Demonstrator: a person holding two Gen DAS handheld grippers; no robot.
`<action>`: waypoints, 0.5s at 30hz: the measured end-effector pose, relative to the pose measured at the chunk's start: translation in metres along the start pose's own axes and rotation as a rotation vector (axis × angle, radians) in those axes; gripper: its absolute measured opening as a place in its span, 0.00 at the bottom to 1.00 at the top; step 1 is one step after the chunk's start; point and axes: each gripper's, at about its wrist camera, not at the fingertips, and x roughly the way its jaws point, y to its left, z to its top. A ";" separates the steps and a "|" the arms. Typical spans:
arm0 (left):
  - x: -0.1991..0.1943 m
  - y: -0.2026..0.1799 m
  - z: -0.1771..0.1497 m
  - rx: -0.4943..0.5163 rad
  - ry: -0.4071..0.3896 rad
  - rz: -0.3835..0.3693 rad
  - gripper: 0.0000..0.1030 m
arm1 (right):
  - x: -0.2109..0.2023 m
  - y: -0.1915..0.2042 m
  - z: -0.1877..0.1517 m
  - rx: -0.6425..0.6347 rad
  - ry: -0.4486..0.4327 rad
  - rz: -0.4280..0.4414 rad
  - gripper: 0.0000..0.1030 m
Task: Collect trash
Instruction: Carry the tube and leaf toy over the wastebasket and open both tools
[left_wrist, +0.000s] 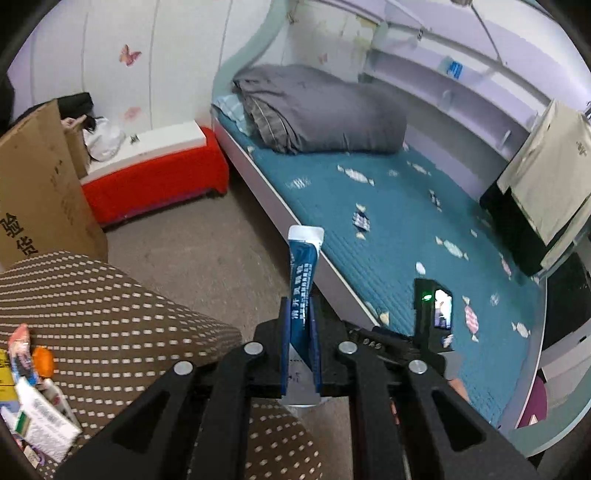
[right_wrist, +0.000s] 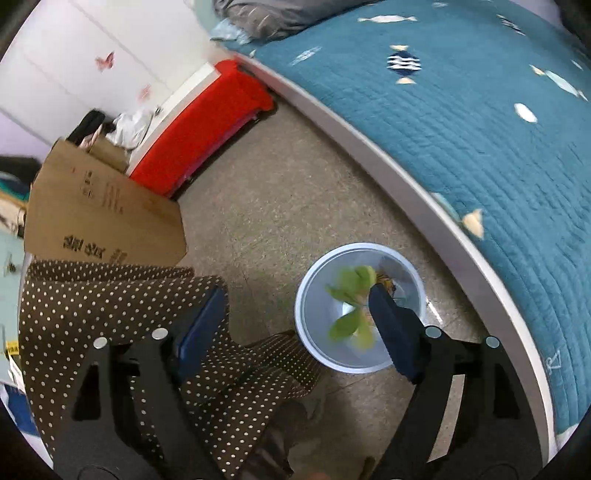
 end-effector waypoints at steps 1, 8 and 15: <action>0.007 -0.002 0.000 0.005 0.013 -0.002 0.09 | -0.008 -0.003 0.000 0.006 -0.017 0.001 0.86; 0.073 -0.028 -0.004 0.041 0.152 -0.028 0.09 | -0.078 -0.013 0.007 0.028 -0.175 0.013 0.89; 0.137 -0.041 -0.009 0.038 0.310 -0.053 0.63 | -0.126 -0.001 0.010 0.000 -0.267 0.031 0.90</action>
